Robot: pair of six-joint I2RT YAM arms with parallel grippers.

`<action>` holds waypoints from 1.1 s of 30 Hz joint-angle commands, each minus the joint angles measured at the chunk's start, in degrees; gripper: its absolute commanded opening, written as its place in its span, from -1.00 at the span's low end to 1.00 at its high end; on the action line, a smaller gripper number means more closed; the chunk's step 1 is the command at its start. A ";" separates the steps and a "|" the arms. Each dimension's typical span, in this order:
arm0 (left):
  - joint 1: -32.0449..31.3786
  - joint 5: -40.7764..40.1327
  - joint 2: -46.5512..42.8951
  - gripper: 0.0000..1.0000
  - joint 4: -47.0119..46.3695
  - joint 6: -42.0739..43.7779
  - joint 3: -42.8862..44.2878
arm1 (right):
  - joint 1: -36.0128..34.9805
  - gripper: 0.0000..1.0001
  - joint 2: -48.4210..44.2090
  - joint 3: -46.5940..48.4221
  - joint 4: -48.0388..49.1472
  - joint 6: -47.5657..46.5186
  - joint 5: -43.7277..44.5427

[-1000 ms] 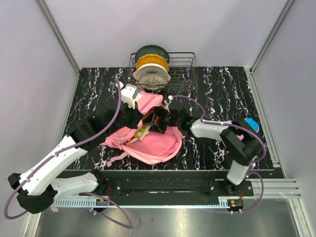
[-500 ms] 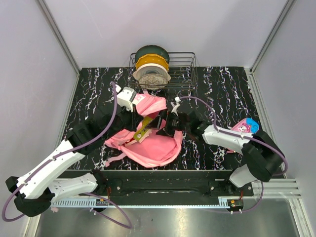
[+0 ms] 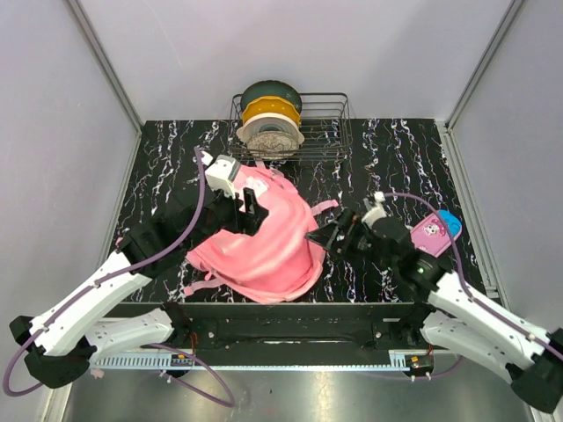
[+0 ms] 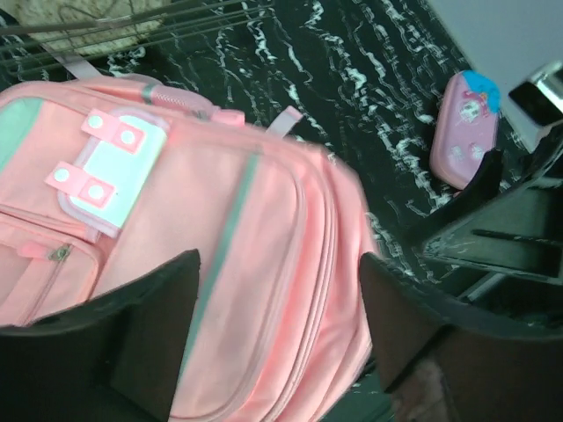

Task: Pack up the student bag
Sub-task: Place the book in the student bag, then zip the student bag at the center of the board.

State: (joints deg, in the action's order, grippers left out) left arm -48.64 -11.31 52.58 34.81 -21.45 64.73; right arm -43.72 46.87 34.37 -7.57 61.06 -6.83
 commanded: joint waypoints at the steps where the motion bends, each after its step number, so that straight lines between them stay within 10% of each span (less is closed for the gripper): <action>1: 0.13 2.70 -0.72 0.67 -5.63 -1.66 -1.09 | 0.13 1.00 -8.80 -4.48 -9.65 4.77 12.62; 13: 0.04 -8.11 -7.93 0.84 9.37 -18.52 -10.84 | 0.13 0.99 -1.18 -1.76 -23.10 4.42 8.87; 33: -3.56 -5.47 -17.68 0.78 15.29 -35.24 -26.15 | 0.13 0.82 22.64 -3.17 3.87 0.64 -6.62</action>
State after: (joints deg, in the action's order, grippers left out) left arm -51.92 -15.57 35.24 49.17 -55.16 37.82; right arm -43.70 67.11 28.73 -9.80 64.14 -10.81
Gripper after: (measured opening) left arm 0.888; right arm 0.969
